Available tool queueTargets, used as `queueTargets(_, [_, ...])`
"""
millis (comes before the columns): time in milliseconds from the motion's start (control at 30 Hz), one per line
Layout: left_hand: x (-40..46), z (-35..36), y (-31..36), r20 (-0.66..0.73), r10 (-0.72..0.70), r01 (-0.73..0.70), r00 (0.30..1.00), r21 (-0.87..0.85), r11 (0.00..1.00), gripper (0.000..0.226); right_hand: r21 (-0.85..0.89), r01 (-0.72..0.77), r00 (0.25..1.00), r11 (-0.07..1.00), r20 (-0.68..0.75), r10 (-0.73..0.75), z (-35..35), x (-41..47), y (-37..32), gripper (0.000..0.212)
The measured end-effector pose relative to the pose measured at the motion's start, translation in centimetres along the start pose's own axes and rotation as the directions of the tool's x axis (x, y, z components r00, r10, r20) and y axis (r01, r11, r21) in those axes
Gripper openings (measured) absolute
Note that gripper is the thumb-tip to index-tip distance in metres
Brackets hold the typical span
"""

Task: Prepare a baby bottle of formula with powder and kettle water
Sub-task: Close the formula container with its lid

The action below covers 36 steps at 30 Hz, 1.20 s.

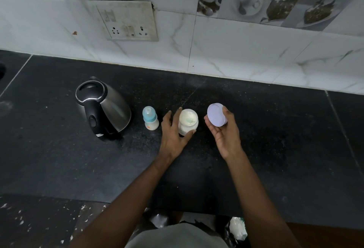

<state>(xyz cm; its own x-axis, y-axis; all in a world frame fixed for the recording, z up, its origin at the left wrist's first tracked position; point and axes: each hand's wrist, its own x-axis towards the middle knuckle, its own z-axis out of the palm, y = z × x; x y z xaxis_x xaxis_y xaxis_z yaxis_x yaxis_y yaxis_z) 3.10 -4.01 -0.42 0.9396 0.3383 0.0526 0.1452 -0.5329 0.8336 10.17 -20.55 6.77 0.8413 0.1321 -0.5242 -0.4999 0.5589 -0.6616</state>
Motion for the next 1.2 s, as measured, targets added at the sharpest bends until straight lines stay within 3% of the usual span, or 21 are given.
queueTargets(100, [0.0, 0.0, -0.4, 0.024, 0.102, -0.105, 0.994, 0.117, 0.988, 0.070, -0.046, 0.046, 0.999, 0.998, 0.003, -0.046, 0.5, -0.2, 0.3, 0.042])
queueTargets(167, [0.1, 0.0, -0.6, 0.027, 0.072, -0.074, 0.997, 0.081, 0.994, 0.073, -0.148, 0.061, 0.998, 0.987, 0.041, -0.055, 0.5, -0.3, 0.4, 0.068])
queueTargets(200, [0.2, 0.0, -0.8, 0.028, 0.036, -0.037, 0.999, 0.040, 0.999, 0.077, -0.295, 0.078, 0.996, 0.952, 0.060, -0.063, 0.4, -0.2, 0.3, 0.087])
queueTargets(233, [0.3, 0.0, -0.9, 0.037, -0.007, 0.006, 0.999, 0.002, 1.000, 0.083, -0.527, 0.126, 0.992, 0.841, 0.085, -0.095, 0.4, -0.3, 0.2, 0.102])
queueTargets(267, [0.4, 0.0, -0.9, 0.051, -0.043, 0.044, 0.998, -0.029, 0.999, 0.088, -0.768, 0.197, 0.980, 0.609, 0.138, -0.143, 0.1, -0.3, 0.1, 0.107])
queueTargets(300, [0.5, 0.1, -1.0, 0.070, -0.065, 0.069, 0.995, -0.056, 0.996, 0.092, -0.896, 0.278, 0.958, 0.347, 0.232, -0.168, -0.2, -0.2, 0.0, 0.103])
queueTargets(333, [0.6, 0.1, -1.1, 0.088, -0.074, 0.081, 0.993, -0.080, 0.994, 0.095, -0.924, 0.359, 0.928, 0.136, 0.338, -0.155, -0.5, -0.2, 0.0, 0.097])
queueTargets(367, [0.8, 0.2, -1.1, 0.103, -0.078, 0.089, 0.992, -0.100, 0.991, 0.096, -0.905, 0.425, 0.901, 0.020, 0.420, -0.109, -0.8, -0.3, 0.1, 0.090])
queueTargets(467, [1.3, 0.2, -1.6, 0.125, -0.086, 0.103, 0.988, -0.135, 0.985, 0.096, -0.852, 0.513, 0.858, -0.104, 0.514, 0.017, -1.5, -0.5, 0.7, 0.085])
queueTargets(600, [1.6, 0.2, -2.4, 0.116, -0.057, 0.079, 0.992, -0.195, 0.978, 0.078, -0.787, 0.539, 0.842, -0.301, 0.502, 0.197, -2.1, 0.5, 1.3, 0.110])
queueTargets(867, [2.2, -0.1, -2.7, 0.114, -0.082, 0.106, 0.990, -0.224, 0.969, 0.075, -0.710, 0.568, 0.822, -0.416, 0.518, 0.237, -0.8, 1.5, 1.8, 0.104])
queueTargets(1200, [2.3, 0.1, -2.7, 0.101, -0.102, 0.124, 0.990, -0.241, 0.963, 0.077, -0.775, 0.521, 0.853, -0.358, 0.470, 0.224, -0.1, 1.1, 1.2, 0.103])
